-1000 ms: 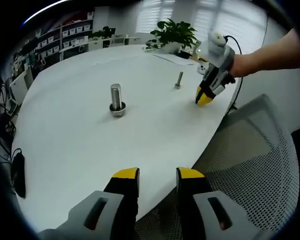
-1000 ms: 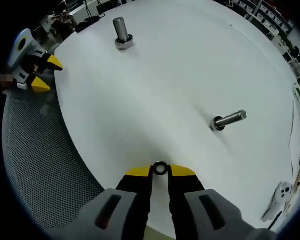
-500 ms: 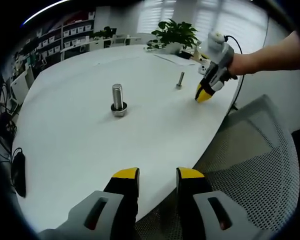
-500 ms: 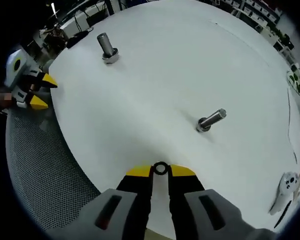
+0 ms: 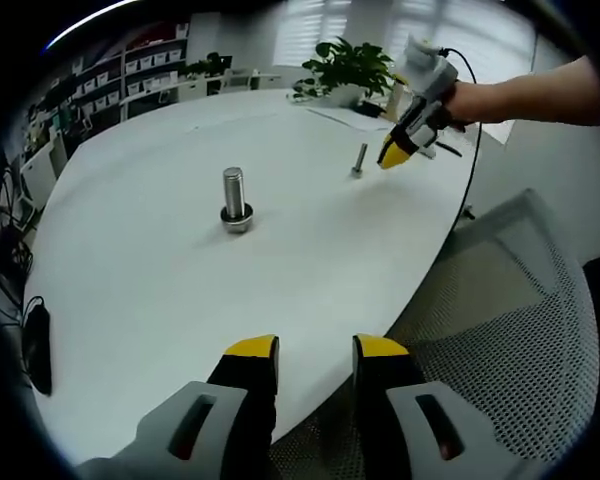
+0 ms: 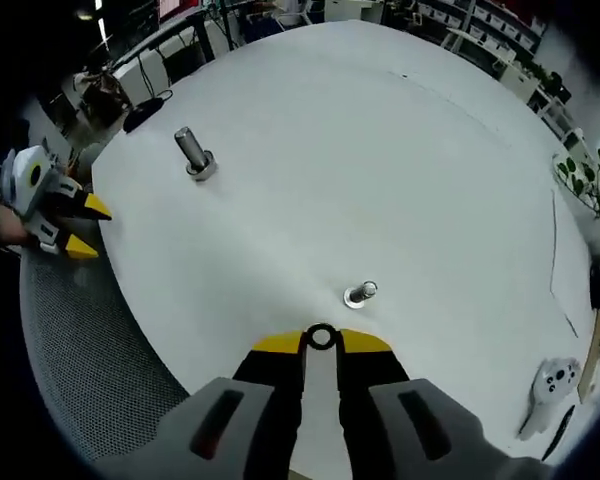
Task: Place the washer onto the threaded stud by aligning its center hole with the stud, sliding it down to the base, and recovering from edge contact or off-axis alignment until the washer reaches the visible bottom stop.
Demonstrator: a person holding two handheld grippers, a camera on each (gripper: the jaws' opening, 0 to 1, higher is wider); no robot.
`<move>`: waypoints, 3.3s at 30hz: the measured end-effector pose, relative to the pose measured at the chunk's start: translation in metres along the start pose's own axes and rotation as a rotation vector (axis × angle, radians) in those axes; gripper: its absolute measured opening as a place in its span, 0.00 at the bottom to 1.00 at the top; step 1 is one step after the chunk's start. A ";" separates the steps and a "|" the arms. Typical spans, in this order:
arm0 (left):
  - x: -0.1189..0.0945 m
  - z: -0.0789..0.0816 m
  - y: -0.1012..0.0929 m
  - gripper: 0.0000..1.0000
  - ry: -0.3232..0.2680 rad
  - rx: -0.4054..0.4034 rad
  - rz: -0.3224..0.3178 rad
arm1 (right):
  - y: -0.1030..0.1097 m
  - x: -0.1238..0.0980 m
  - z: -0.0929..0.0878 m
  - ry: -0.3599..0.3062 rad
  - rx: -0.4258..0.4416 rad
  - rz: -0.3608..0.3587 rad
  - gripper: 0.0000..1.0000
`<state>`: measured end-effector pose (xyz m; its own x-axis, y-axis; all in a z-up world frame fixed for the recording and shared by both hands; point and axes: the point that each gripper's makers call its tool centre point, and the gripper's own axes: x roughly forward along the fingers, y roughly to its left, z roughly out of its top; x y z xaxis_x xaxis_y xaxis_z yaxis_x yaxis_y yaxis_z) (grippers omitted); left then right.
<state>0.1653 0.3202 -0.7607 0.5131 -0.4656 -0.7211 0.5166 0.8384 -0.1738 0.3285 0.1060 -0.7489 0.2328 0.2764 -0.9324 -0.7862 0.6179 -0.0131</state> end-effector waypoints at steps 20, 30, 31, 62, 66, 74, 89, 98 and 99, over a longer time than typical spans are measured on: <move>0.000 0.000 0.000 0.28 -0.002 0.002 0.000 | -0.020 -0.011 0.024 -0.054 -0.007 -0.049 0.13; 0.000 0.000 0.000 0.27 0.001 0.002 -0.001 | -0.023 -0.006 0.025 -0.049 -0.028 -0.044 0.13; 0.000 0.000 0.000 0.27 -0.001 0.005 0.001 | -0.024 -0.005 0.024 -0.040 -0.038 -0.047 0.13; 0.000 0.000 0.001 0.27 -0.002 -0.009 0.002 | -0.024 0.027 0.015 0.045 -0.070 -0.031 0.14; -0.001 -0.001 0.001 0.27 0.001 -0.011 0.001 | -0.021 0.031 0.011 0.067 -0.098 -0.031 0.14; -0.001 -0.001 0.002 0.27 -0.002 -0.012 0.003 | -0.020 0.040 0.007 0.091 -0.105 -0.033 0.14; -0.002 -0.001 0.003 0.27 -0.005 -0.017 0.006 | -0.021 0.042 0.012 0.076 -0.108 -0.048 0.18; -0.001 0.000 0.002 0.27 -0.006 -0.016 0.003 | -0.020 0.030 0.006 0.033 -0.096 -0.070 0.23; -0.001 0.000 0.002 0.27 -0.006 -0.016 0.003 | -0.020 0.028 0.004 0.027 -0.088 -0.071 0.23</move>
<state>0.1660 0.3225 -0.7603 0.5184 -0.4650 -0.7176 0.5042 0.8440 -0.1826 0.3534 0.1041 -0.7738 0.2754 0.2133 -0.9374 -0.8159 0.5676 -0.1106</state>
